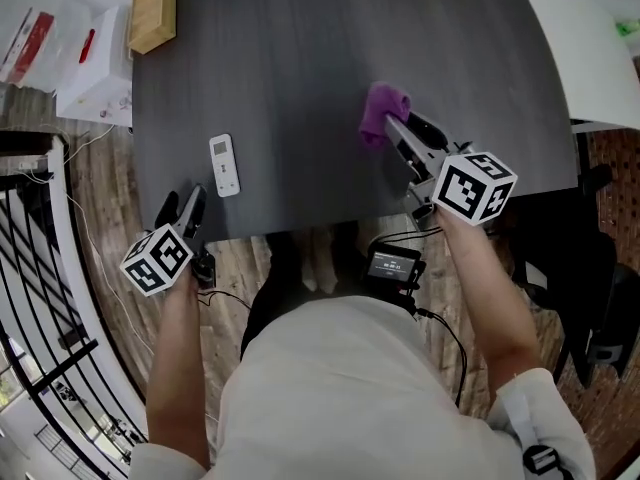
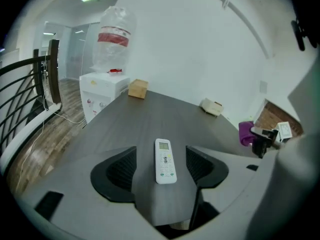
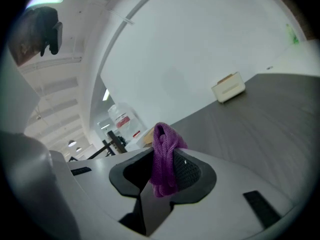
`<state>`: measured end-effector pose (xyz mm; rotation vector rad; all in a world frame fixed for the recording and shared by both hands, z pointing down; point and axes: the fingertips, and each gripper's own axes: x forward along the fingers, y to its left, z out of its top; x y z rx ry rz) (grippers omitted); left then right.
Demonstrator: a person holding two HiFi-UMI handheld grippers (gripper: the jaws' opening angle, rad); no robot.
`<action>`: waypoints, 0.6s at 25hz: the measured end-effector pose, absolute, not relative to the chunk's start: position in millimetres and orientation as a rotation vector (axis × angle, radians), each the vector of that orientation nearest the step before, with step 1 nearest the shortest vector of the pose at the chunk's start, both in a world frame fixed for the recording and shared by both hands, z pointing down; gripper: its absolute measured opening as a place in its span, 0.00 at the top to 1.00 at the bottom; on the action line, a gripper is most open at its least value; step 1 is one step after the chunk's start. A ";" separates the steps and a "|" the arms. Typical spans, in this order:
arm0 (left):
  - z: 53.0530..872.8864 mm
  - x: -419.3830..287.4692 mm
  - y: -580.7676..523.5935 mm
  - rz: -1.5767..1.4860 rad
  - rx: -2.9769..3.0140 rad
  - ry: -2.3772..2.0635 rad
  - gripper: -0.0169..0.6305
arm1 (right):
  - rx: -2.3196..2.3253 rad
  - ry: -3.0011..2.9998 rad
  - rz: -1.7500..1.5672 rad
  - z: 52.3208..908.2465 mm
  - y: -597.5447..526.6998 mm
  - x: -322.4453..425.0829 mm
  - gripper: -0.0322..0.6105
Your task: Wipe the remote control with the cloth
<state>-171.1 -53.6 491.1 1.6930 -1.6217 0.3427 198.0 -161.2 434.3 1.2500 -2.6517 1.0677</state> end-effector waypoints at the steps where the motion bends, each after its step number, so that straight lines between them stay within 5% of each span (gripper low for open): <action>1: 487.8 -171.3 -47.9 0.313 1.697 -1.622 0.53 | 1.328 -2.652 1.026 433.2 -170.5 206.6 0.78; 9: 476.7 -160.2 -4.0 0.110 1.740 -1.505 0.53 | 1.930 -2.454 1.056 447.5 -207.9 246.0 0.78; 15: 427.4 -165.1 45.2 -0.220 1.931 -1.240 0.53 | 1.659 -2.479 0.829 409.0 -116.5 203.5 0.78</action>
